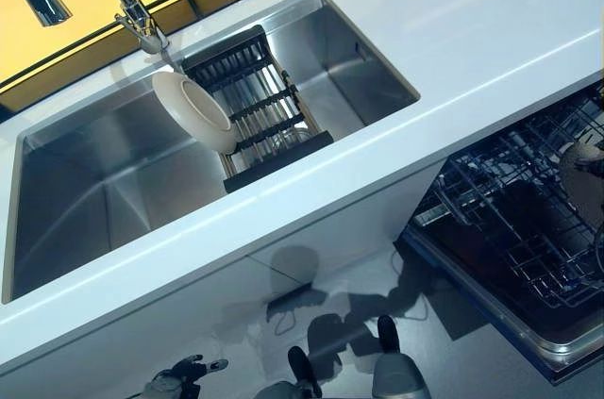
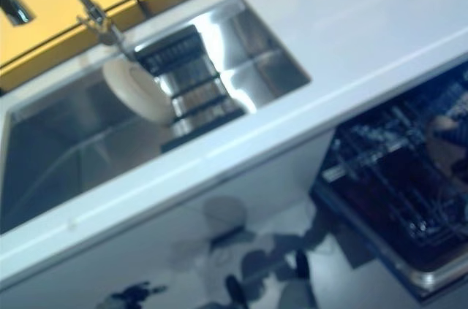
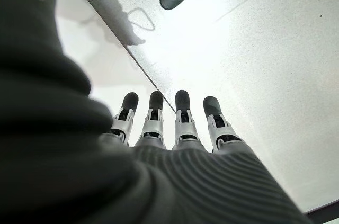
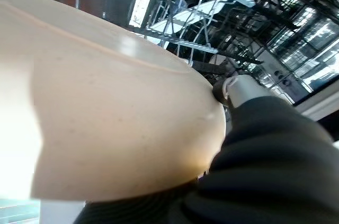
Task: Take plates into dishwasher
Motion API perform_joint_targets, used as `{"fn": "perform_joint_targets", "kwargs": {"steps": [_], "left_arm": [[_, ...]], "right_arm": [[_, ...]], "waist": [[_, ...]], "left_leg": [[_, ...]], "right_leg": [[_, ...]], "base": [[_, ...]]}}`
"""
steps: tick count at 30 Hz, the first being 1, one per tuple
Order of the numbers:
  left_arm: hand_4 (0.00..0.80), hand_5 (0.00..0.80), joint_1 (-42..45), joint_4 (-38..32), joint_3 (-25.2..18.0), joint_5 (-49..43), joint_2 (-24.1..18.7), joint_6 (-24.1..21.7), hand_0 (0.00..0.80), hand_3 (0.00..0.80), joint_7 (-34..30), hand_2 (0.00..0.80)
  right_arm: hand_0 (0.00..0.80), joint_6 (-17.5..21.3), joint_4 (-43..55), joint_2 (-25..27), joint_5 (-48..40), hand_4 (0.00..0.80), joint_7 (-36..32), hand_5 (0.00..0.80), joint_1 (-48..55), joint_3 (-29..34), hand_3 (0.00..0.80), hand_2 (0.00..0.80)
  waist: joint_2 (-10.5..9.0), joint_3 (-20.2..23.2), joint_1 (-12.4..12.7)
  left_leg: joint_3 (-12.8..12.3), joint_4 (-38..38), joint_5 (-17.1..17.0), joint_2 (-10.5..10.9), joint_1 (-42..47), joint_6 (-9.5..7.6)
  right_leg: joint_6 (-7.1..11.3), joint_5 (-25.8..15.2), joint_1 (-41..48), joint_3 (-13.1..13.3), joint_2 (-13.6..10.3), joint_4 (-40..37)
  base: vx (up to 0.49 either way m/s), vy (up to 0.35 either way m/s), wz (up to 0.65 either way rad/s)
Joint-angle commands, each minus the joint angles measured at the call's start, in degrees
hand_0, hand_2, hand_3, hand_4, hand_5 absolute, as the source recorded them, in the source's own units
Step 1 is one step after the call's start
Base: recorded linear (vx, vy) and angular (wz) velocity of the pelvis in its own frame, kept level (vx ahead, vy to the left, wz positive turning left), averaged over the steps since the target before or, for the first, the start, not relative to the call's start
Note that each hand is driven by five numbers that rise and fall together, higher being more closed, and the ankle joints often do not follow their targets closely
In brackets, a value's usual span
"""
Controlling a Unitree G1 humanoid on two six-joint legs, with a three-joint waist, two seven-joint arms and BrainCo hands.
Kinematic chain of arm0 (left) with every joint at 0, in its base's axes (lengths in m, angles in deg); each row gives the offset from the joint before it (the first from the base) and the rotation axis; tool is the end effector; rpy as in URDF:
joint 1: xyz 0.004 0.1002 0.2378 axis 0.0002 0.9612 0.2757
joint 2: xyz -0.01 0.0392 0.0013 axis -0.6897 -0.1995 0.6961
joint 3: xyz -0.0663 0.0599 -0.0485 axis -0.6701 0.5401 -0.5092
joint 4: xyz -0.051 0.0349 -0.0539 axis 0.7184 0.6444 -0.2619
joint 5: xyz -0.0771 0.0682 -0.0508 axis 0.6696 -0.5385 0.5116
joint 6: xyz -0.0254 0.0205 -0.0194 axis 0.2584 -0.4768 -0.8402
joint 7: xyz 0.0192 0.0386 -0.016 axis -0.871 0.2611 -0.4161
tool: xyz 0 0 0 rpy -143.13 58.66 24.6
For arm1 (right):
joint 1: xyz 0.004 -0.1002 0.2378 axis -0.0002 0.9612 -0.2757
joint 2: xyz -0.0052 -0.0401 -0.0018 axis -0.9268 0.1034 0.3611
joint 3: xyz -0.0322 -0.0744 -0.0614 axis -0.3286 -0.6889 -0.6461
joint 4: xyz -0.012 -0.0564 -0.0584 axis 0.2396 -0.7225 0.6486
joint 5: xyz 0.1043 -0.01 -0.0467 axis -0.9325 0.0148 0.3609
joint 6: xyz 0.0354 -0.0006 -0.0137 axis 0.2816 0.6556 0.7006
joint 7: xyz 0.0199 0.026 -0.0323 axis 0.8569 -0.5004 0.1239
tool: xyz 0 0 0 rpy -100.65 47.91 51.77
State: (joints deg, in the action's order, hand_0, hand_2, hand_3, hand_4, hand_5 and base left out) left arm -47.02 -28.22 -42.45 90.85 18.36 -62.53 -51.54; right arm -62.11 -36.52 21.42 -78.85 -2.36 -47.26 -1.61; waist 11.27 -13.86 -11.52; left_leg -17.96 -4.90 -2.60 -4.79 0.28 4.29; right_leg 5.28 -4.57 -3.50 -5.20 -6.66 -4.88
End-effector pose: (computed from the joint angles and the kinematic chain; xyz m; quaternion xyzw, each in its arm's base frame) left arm 0.1027 0.2532 -0.1097 0.1278 0.5662 0.0134 0.8142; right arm 0.2488 -0.3928 0.1962 -0.5421 0.1819 -0.1975 0.7962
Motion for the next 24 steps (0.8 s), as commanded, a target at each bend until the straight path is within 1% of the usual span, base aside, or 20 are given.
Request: {"fn": "perform_joint_targets", "kwargs": {"steps": [1, 10, 14, 24], "left_arm": [[0.000, 0.000, -1.0, 1.3, 1.8, 1.4, -2.0, 0.4, 0.000, 0.000, 0.3, 0.000], [0.000, 0.000, -0.9, 0.6, 2.2, 1.4, -2.1, 0.1, 0.000, 0.000, 0.2, 0.000], [0.000, 0.000, -1.1, -0.1, 2.5, 1.5, -2.2, 0.6, 0.000, 0.000, 0.2, 0.000], [0.000, 0.000, -1.7, -1.0, 3.3, 1.9, -2.5, 1.1, 0.000, 0.000, -0.1, 0.000]], "right_arm": [[0.800, 2.0, -3.0, -1.0, 2.0, 0.800, 2.6, 0.800, -3.9, -1.9, 0.800, 0.800], [0.800, 2.6, -7.8, -0.5, 1.3, 0.800, 2.8, 0.800, -5.1, -3.1, 0.800, 0.800], [0.800, 2.7, -9.1, -0.4, 1.8, 0.800, 3.1, 0.800, -5.1, -3.5, 0.800, 0.800], [0.800, 3.1, -13.7, 0.2, 2.1, 0.800, 3.3, 0.800, -8.1, -5.1, 0.800, 0.800]], "waist": [[-4.21, 1.1, 2.6], [-3.36, 0.6, 2.9], [-3.02, 0.4, 3.0], [-1.41, -0.7, 3.7]], "left_leg": [[1.3, 0.1, 4.9, 0.9, 3.4, -0.76], [1.4, 0.0, 4.7, 0.8, 3.1, -0.48], [1.5, 0.0, 4.7, 0.8, 3.1, -0.38], [2.3, -0.1, 4.2, 1.2, 2.3, -0.21]], "right_leg": [[3.83, 0.2, -4.0, -1.8, -3.0, 3.0], [3.78, 0.0, -4.6, -2.2, -3.4, 3.0], [3.78, 0.0, -4.9, -2.3, -3.6, 3.2], [3.61, 0.0, -5.9, -2.9, -4.3, 3.6]], "base": [[0.000, 0.000, 0.00], [0.000, 0.000, 0.00], [-0.005, -0.015, 0.05], [-0.004, -0.003, 0.01]]}}
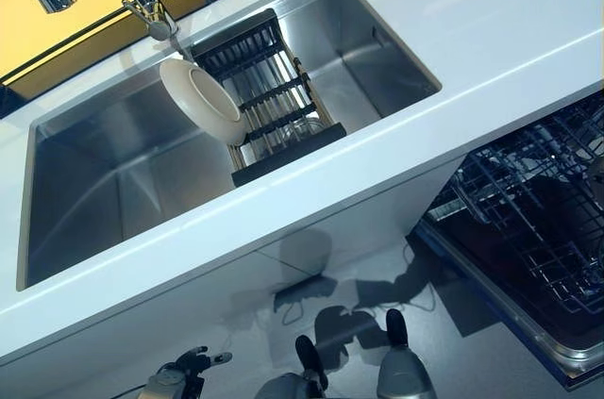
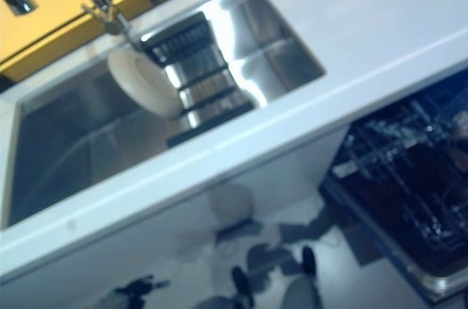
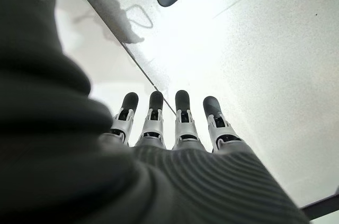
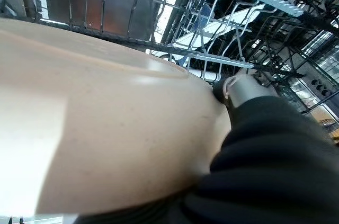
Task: Take plates into dishwasher
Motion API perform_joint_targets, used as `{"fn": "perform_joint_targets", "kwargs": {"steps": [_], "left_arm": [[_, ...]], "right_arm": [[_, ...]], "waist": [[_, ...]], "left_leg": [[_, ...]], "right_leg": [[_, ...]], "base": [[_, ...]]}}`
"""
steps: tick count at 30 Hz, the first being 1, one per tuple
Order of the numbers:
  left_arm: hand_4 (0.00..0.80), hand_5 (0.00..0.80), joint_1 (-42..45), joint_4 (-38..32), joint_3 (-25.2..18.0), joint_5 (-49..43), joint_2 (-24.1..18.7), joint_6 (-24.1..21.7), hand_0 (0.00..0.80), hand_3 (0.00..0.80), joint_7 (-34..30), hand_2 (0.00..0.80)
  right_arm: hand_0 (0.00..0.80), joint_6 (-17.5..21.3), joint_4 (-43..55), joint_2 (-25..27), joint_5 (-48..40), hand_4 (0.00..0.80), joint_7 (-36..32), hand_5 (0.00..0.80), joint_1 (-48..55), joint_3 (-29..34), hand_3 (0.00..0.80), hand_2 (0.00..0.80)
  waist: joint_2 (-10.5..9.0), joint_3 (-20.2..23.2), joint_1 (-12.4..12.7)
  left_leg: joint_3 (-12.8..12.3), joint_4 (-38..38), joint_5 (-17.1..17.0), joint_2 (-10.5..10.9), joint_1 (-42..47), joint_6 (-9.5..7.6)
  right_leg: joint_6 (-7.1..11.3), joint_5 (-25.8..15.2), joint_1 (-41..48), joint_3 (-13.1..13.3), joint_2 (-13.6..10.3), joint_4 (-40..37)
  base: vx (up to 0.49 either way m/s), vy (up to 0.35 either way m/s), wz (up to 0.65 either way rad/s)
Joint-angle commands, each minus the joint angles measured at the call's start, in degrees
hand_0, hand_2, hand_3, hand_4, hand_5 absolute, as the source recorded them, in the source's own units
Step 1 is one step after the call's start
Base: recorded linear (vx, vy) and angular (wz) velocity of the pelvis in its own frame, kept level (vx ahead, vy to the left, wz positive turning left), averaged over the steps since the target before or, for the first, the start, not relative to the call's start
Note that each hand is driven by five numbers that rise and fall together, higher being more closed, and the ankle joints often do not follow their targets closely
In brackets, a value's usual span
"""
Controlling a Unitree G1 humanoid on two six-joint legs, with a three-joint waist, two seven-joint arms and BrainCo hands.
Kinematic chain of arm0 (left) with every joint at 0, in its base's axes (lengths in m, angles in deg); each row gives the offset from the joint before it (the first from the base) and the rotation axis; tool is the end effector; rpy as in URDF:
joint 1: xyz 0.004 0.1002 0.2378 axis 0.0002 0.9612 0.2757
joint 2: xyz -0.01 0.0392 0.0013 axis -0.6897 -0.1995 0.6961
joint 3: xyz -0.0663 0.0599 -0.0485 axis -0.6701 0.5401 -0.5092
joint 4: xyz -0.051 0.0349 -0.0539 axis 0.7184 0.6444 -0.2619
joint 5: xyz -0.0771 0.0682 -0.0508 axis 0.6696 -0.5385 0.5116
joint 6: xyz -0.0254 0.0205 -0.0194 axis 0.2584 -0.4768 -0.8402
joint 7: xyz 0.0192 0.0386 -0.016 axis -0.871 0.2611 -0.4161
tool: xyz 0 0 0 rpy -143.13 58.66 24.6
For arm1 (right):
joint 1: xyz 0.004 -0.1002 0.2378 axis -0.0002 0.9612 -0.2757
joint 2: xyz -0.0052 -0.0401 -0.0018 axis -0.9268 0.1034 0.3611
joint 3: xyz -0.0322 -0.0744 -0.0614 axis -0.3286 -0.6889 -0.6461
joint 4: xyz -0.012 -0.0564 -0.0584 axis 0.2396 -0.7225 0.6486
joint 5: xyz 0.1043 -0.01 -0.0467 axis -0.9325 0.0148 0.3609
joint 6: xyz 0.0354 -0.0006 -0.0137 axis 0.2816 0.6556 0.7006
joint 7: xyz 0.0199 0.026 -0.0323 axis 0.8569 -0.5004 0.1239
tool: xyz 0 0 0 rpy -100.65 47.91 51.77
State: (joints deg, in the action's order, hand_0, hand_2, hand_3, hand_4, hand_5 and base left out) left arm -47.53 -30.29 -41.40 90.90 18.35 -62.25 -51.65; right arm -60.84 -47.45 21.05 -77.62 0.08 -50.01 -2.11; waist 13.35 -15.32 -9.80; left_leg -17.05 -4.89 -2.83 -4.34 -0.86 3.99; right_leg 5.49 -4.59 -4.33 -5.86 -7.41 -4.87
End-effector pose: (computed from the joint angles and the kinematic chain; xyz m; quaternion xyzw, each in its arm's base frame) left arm 0.1118 0.2490 -0.1070 0.1327 0.5517 0.0006 0.8234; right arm 0.2402 -0.4161 0.1866 -0.5271 0.2255 -0.2502 0.7802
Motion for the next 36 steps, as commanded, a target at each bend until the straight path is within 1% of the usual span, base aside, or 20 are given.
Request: {"fn": "perform_joint_targets", "kwargs": {"steps": [1, 6, 11, 12, 13, 14, 15, 16, 19, 24, 36], "left_arm": [[0.000, 0.000, -1.1, 1.0, 2.3, 1.8, -2.5, 0.7, 0.000, 0.000, 0.0, 0.000], [0.000, 0.000, -1.1, 0.5, 2.4, 1.7, -2.6, 0.9, 0.000, 0.000, -0.4, 0.000], [0.000, 0.000, -0.9, 0.7, 2.4, 1.2, -2.5, 0.5, 0.000, 0.000, -0.8, 0.000], [0.000, 0.000, -0.8, 0.6, 2.3, 1.0, -2.6, 0.5, 0.000, 0.000, -0.9, 0.000], [0.000, 0.000, -0.9, 0.6, 2.3, 0.9, -2.6, 0.5, 0.000, 0.000, -0.9, 0.000], [0.000, 0.000, -0.8, 0.7, 2.3, 0.8, -2.6, 0.4, 0.000, 0.000, -0.9, 0.000], [0.000, 0.000, -0.8, 0.7, 2.4, 0.8, -2.6, 0.3, 0.000, 0.000, -0.9, 0.000], [0.000, 0.000, -0.7, 0.7, 2.3, 0.5, -2.6, 0.4, 0.000, 0.000, -0.9, 0.000], [0.000, 0.000, -0.2, 0.8, 2.0, -0.2, -2.7, 0.3, 0.000, 0.000, -1.2, 0.000], [0.000, 0.000, 0.0, 1.0, 1.8, -0.9, -2.8, 0.7, 0.000, 0.000, -1.0, 0.000], [0.000, 0.000, 0.3, 3.7, 0.3, -3.3, -3.7, 1.4, 0.000, 0.000, 0.1, 0.000]], "right_arm": [[0.800, 1.8, -3.0, 0.5, 1.0, 0.800, 0.8, 0.800, -5.4, -4.5, 0.800, 0.800], [0.800, 1.4, -3.3, 0.6, 0.5, 0.800, 0.5, 0.800, -6.2, -4.9, 0.800, 0.800], [0.800, 1.3, -3.7, 0.9, 0.5, 0.800, 0.5, 0.800, -6.3, -4.7, 0.800, 0.800], [0.737, 1.2, -3.6, 0.9, 0.5, 0.737, 0.4, 0.737, -6.0, -4.5, 0.737, 0.737], [0.624, 1.1, -3.4, 0.9, 0.6, 0.624, 0.3, 0.624, -5.8, -4.4, 0.624, 0.624], [0.493, 1.0, -3.3, 1.0, 0.8, 0.493, 0.5, 0.493, -5.7, -4.2, 0.493, 0.493], [0.066, 1.1, -3.1, 1.1, 1.0, 0.066, 0.6, 0.066, -5.4, -4.0, 0.066, 0.066], [0.000, 1.1, -3.0, 1.2, 0.9, 0.000, 0.5, 0.000, -5.1, -3.8, 0.000, 0.000], [0.000, 0.6, -1.5, 1.7, 0.4, 0.000, 0.5, 0.000, -3.8, -2.9, 0.000, 0.000], [0.000, 0.7, -0.2, 2.9, 0.1, 0.000, -0.4, 0.000, -1.7, -0.9, 0.000, 0.000], [0.000, 0.8, 2.6, 5.0, -0.5, 0.000, -2.7, 0.000, 3.1, 2.8, 0.000, 0.000]], "waist": [[-3.39, 0.7, 2.0], [-2.96, 0.4, 2.3], [-2.97, 0.7, 2.3], [-3.08, 0.8, 2.3], [-3.23, 0.9, 2.3], [-3.35, 0.9, 2.2], [-3.57, 1.1, 2.2], [-3.76, 1.2, 2.2], [-4.56, 1.8, 2.0], [-6.45, 3.1, 1.6], [-12.14, 6.5, 0.6]], "left_leg": [[1.5, -0.1, 4.4, 0.8, 3.4, 0.09], [1.9, -0.1, 4.3, 1.0, 3.3, 0.15], [2.0, -0.1, 4.4, 0.9, 3.6, 0.20], [2.0, -0.1, 4.4, 1.0, 3.7, 0.21], [2.0, -0.1, 4.5, 0.9, 3.8, 0.22], [1.9, -0.1, 4.5, 0.9, 3.9, 0.22], [1.8, -0.1, 4.5, 0.8, 4.1, 0.21], [1.8, -0.1, 4.6, 0.7, 4.2, 0.21], [1.5, -0.1, 4.8, 0.5, 4.7, 0.20], [1.0, -0.1, 5.2, 0.0, 5.6, 0.11], [-1.2, -0.1, 6.2, -1.6, 8.2, -0.27]], "right_leg": [[3.40, 0.0, -5.1, -2.4, -3.6, 3.6], [3.32, -0.1, -5.3, -2.7, -3.9, 3.7], [3.29, 0.0, -4.8, -2.9, -3.9, 3.6], [3.30, -0.1, -4.7, -2.9, -3.9, 3.5], [3.30, -0.1, -4.7, -2.9, -3.8, 3.5], [3.30, -0.2, -4.6, -2.9, -3.8, 3.4], [3.34, -0.2, -4.4, -3.0, -3.8, 3.3], [3.37, -0.3, -4.2, -3.0, -3.7, 3.2], [3.49, -0.3, -3.6, -2.8, -3.5, 2.9], [3.72, -0.5, -2.6, -2.2, -2.8, 2.4], [4.18, -0.9, -0.2, -0.2, -1.1, 1.5]], "base": [[0.000, 0.000, 0.00], [0.000, 0.000, 0.00], [0.001, 0.008, 0.06], [0.014, 0.013, 0.04], [0.000, 0.000, 0.00], [0.000, 0.000, 0.00], [0.000, 0.000, 0.00], [0.000, 0.000, 0.00], [0.037, 0.019, 0.01], [0.042, 0.014, 0.00], [0.051, -0.004, -0.05]]}}
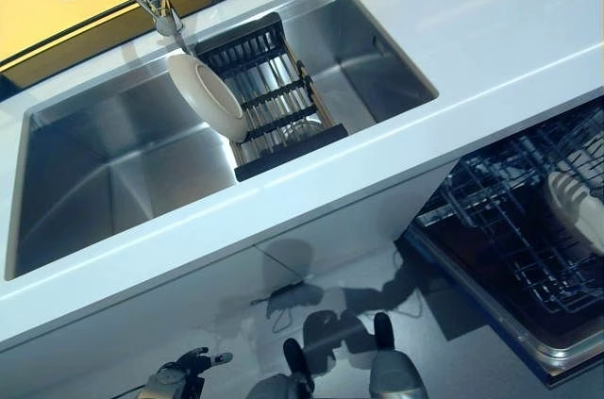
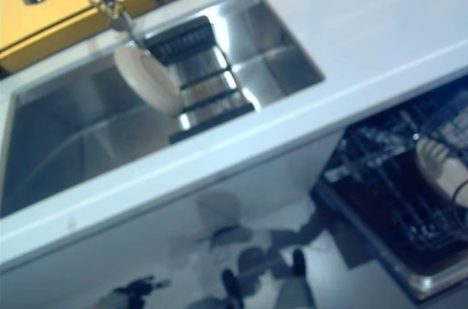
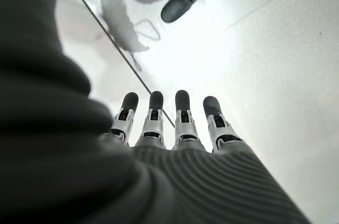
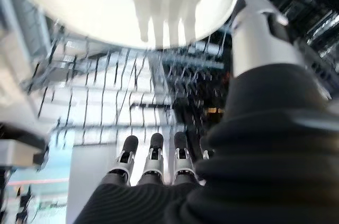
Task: Take plates into dishwasher
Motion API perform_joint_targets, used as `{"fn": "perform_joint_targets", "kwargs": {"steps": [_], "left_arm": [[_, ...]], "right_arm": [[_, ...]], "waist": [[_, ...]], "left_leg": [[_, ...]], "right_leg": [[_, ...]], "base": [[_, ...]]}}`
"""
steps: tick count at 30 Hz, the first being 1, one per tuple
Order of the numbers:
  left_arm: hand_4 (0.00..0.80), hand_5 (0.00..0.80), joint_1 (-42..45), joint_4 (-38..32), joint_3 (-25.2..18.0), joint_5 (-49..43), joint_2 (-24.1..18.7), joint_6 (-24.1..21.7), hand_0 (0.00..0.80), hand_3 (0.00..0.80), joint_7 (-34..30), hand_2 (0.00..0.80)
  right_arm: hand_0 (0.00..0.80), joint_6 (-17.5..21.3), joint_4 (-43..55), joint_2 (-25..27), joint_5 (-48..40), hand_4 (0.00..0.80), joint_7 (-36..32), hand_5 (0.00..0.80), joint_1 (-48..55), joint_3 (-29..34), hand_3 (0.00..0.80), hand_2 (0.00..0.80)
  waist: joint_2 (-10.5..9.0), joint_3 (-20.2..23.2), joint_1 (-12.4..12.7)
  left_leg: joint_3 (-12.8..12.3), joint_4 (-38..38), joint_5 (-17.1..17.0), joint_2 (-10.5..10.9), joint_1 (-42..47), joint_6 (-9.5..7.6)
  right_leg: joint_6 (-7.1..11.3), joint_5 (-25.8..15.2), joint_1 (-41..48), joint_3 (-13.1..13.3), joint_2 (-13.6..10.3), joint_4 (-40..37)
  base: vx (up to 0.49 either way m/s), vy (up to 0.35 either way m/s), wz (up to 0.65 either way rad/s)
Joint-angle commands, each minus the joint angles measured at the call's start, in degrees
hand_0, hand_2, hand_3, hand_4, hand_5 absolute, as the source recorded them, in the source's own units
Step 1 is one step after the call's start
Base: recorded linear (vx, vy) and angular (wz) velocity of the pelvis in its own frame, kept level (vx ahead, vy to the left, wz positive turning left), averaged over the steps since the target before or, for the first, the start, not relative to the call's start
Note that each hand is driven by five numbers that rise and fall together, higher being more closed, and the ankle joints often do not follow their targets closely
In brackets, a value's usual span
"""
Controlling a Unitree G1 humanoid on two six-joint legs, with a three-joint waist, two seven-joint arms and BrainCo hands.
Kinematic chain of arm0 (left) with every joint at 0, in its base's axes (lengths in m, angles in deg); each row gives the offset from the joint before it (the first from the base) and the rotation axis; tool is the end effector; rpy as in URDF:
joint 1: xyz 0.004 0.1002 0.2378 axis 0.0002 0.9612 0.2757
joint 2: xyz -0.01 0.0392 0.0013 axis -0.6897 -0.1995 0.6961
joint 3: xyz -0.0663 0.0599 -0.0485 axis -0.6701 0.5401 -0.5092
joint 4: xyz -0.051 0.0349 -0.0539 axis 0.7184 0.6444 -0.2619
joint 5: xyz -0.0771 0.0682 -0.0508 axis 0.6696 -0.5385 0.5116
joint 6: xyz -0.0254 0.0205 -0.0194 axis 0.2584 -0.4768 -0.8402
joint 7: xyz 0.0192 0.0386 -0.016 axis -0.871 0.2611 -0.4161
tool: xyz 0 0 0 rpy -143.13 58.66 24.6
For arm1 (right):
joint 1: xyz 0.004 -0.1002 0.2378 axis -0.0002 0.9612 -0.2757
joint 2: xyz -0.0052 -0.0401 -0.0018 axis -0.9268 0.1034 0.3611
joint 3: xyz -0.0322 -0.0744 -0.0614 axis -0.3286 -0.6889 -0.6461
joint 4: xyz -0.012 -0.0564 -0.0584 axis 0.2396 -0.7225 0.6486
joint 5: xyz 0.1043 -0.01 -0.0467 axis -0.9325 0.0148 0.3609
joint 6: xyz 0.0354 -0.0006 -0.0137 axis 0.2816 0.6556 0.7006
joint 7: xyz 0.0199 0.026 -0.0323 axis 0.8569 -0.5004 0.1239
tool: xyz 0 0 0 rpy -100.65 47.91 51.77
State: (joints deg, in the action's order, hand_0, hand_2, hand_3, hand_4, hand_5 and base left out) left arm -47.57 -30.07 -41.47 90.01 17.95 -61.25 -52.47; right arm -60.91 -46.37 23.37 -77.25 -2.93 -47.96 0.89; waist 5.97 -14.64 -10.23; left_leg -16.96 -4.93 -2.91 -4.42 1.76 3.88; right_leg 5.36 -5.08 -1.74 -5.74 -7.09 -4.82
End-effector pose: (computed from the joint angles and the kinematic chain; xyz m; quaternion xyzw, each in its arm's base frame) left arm 0.1107 0.2520 -0.1067 0.1375 0.5613 -0.0040 0.8161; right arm 0.2302 -0.4244 0.1984 -0.5274 0.2345 -0.2507 0.7772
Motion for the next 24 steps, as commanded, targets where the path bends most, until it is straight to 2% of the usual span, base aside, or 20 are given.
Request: {"fn": "perform_joint_targets", "kwargs": {"steps": [1, 11, 19, 24], "left_arm": [[0.000, 0.000, 0.3, 3.6, 0.3, -2.5, -3.4, 0.4, 0.000, 0.000, 1.0, 0.000], [0.000, 0.000, 0.1, 5.1, -0.5, -4.5, -3.7, 1.7, 0.000, 0.000, 1.2, 0.000], [0.000, 0.000, 0.1, 6.0, -1.7, -3.5, -4.3, 2.2, 0.000, 0.000, 1.4, 0.000], [0.000, 0.000, 0.0, 6.5, -1.1, -2.2, -4.8, 1.9, 0.000, 0.000, 1.8, 0.000]], "right_arm": [[0.000, 0.8, 1.6, 2.8, -1.0, 0.000, 0.3, 0.000, 1.2, 0.0, 0.000, 0.000], [0.000, 1.1, 1.5, 7.3, -2.7, 0.000, -0.3, 0.000, 4.2, 4.3, 0.000, 0.000], [0.000, 2.1, 2.6, 12.0, -6.8, 0.000, -1.1, 0.000, 5.5, 7.9, 0.000, 0.000], [0.000, -1.9, 1.5, 16.6, -9.3, 0.000, -0.1, 0.000, 0.9, 8.8, 0.000, 0.000]], "waist": [[-5.02, 6.0, 0.9], [-8.64, 9.1, 0.4], [-10.38, 10.5, 0.4], [-11.02, 10.6, 1.8]], "left_leg": [[-1.4, -0.1, 6.3, -1.6, 5.7, -0.17], [-2.8, -0.1, 6.9, -2.2, 7.3, -0.66], [-2.4, 0.0, 7.1, -2.4, 8.0, -1.03], [-1.0, 0.0, 6.6, -2.4, 7.7, -0.93]], "right_leg": [[4.35, -0.5, -2.7, -0.2, -1.4, 1.4], [4.77, -0.7, -1.3, 1.8, -0.2, 1.1], [4.84, -0.8, -0.1, 2.5, 0.6, 0.8], [4.44, -0.4, 1.0, 1.3, 0.7, 0.7]], "base": [[0.039, 0.001, -0.09], [0.042, 0.015, -0.07], [0.027, 0.000, -0.04], [-0.003, 0.000, 0.01]]}}
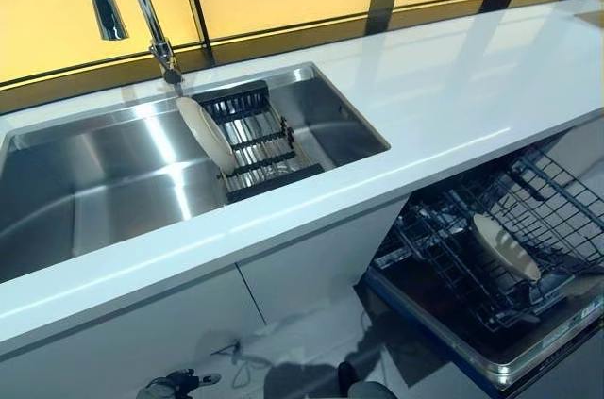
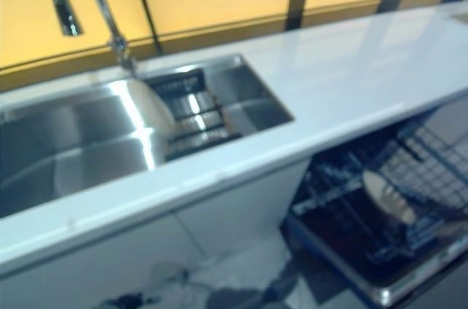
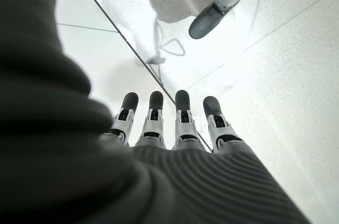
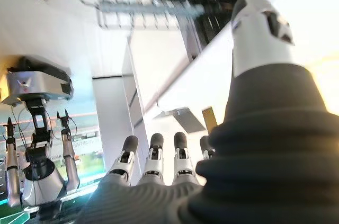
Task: Take plates into dishwasher
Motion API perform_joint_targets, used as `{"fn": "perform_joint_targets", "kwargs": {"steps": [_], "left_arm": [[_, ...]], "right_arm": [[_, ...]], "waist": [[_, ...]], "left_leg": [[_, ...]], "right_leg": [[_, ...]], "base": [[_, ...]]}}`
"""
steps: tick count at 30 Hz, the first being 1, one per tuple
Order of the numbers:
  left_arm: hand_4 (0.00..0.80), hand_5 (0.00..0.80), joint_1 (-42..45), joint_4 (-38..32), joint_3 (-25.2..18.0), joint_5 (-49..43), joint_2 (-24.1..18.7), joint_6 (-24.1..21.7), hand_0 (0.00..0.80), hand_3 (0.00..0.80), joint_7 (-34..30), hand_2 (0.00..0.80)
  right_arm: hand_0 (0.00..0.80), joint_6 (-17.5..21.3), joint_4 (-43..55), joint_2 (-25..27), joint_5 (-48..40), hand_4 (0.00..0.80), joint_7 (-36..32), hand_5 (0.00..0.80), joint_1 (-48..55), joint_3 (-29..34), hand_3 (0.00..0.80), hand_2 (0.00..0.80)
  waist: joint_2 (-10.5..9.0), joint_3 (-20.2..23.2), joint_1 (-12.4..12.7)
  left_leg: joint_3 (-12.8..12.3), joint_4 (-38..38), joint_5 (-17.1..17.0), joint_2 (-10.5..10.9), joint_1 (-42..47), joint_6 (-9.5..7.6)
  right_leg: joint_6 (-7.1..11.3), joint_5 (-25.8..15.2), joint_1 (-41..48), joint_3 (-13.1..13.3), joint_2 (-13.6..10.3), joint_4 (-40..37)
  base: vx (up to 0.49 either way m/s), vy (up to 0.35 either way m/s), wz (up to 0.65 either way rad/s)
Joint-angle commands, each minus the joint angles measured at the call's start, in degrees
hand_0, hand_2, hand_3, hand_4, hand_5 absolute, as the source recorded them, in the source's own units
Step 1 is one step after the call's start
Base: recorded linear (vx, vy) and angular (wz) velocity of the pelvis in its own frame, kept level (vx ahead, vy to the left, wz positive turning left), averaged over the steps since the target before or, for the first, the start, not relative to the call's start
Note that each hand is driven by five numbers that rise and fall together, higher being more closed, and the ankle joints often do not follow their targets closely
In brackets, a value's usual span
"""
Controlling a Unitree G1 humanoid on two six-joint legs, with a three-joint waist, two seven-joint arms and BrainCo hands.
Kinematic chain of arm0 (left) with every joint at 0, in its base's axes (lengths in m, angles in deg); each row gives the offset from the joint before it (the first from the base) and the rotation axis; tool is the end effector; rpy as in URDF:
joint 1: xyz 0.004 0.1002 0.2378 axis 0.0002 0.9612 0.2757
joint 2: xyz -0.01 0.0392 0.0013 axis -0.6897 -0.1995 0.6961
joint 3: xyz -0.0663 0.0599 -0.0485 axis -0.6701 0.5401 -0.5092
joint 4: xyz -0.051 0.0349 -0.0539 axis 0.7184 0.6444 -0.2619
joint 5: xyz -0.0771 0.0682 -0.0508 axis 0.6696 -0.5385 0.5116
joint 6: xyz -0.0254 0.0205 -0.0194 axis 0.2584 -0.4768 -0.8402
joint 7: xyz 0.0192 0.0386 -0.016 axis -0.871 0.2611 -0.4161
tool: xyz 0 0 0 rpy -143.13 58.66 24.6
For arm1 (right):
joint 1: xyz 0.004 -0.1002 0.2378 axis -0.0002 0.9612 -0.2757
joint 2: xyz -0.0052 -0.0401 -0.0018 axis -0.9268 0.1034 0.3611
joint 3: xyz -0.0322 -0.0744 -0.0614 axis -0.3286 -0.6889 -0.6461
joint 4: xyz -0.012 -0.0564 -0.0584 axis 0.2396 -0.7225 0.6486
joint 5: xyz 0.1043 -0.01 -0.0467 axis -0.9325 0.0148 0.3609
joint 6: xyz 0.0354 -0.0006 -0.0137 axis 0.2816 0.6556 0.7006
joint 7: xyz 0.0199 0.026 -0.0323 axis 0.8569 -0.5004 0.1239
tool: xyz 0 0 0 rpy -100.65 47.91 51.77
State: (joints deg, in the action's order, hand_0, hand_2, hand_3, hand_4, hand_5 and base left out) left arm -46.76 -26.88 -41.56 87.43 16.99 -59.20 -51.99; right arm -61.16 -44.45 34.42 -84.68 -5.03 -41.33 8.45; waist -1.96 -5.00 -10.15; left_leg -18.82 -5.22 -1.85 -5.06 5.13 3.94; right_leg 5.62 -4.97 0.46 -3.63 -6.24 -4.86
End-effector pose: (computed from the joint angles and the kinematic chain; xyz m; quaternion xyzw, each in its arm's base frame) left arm 0.0941 0.2627 -0.1098 0.1627 0.6032 0.0066 0.7808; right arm 0.1937 -0.4486 0.2518 -0.5176 0.2158 -0.3082 0.7684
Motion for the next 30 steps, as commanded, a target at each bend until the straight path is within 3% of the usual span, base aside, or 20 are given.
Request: {"fn": "perform_joint_targets", "kwargs": {"steps": [1, 7, 12, 19, 26, 30], "left_arm": [[0.000, 0.000, -0.9, 3.4, -0.8, 0.8, -3.8, -0.1, 0.000, 0.000, 1.5, 0.000], [0.000, 0.000, -0.6, 4.4, 0.3, 1.5, -4.2, -0.9, 0.000, 0.000, 1.6, 0.000], [0.000, 0.000, 0.2, 5.1, 0.2, 2.0, -4.4, -1.7, 0.000, 0.000, 1.7, 0.000], [0.000, 0.000, 1.6, 4.4, -0.8, 3.6, -3.8, -1.1, 0.000, 0.000, 2.2, 0.000], [0.000, 0.000, 2.6, 3.0, -0.7, 4.8, -3.6, 0.5, 0.000, 0.000, 3.5, 0.000], [0.000, 0.000, 2.7, 2.2, -1.0, 5.4, -4.4, 1.0, 0.000, 0.000, 3.9, 0.000]], "right_arm": [[0.000, -1.9, -1.0, 6.2, -1.4, 0.000, 2.9, 0.000, -7.2, 0.6, 0.000, 0.000], [0.000, -3.8, -0.2, 10.6, 2.3, 0.000, 5.0, 0.000, -21.3, -9.5, 0.000, 0.000], [0.000, -3.0, 3.9, 10.5, 4.3, 0.000, 5.4, 0.000, -40.4, -26.6, 0.000, 0.000], [0.000, 4.2, 9.8, 7.0, 16.3, 0.000, 8.6, 0.000, -57.6, -44.7, 0.000, 0.000], [0.000, 14.1, 15.0, 4.1, 28.0, 0.000, 11.4, 0.000, -66.1, -54.6, 0.000, 0.000], [0.000, 16.3, 17.7, 2.6, 35.6, 0.000, 12.8, 0.000, -69.2, -58.4, 0.000, 0.000]], "waist": [[-3.15, 0.9, 2.0], [-3.77, 1.3, 4.5], [-4.55, 1.7, 7.3], [-4.45, 1.6, 10.4], [-4.95, 0.3, 13.7], [-5.70, -1.6, 15.3]], "left_leg": [[1.1, 0.2, 5.5, -1.7, 4.3, -0.97], [3.4, 0.2, 4.8, -1.3, 3.6, -0.82], [6.0, 0.2, 4.2, -0.5, 2.9, -0.74], [8.9, 0.2, 3.7, 0.3, 2.0, -1.05], [11.4, 0.2, 2.6, 0.4, 0.1, -1.04], [12.8, 0.2, 1.6, 0.1, -2.2, -0.81]], "right_leg": [[4.10, -0.4, -0.9, -1.3, -0.2, 0.8], [3.53, 0.4, 0.7, -3.5, -0.5, 0.7], [3.10, 1.0, 2.3, -5.9, -1.0, 0.1], [2.94, 1.7, 3.8, -8.8, -1.5, 0.0], [3.27, 1.7, 4.2, -11.5, -1.9, -0.1], [3.49, 1.4, 3.3, -12.6, -1.8, -0.1]], "base": [[-0.011, 0.009, 0.05], [0.008, 0.022, 0.13], [0.025, 0.038, 0.20], [0.047, 0.027, 0.25], [0.045, 0.010, 0.27], [-0.018, -0.031, 0.24]]}}
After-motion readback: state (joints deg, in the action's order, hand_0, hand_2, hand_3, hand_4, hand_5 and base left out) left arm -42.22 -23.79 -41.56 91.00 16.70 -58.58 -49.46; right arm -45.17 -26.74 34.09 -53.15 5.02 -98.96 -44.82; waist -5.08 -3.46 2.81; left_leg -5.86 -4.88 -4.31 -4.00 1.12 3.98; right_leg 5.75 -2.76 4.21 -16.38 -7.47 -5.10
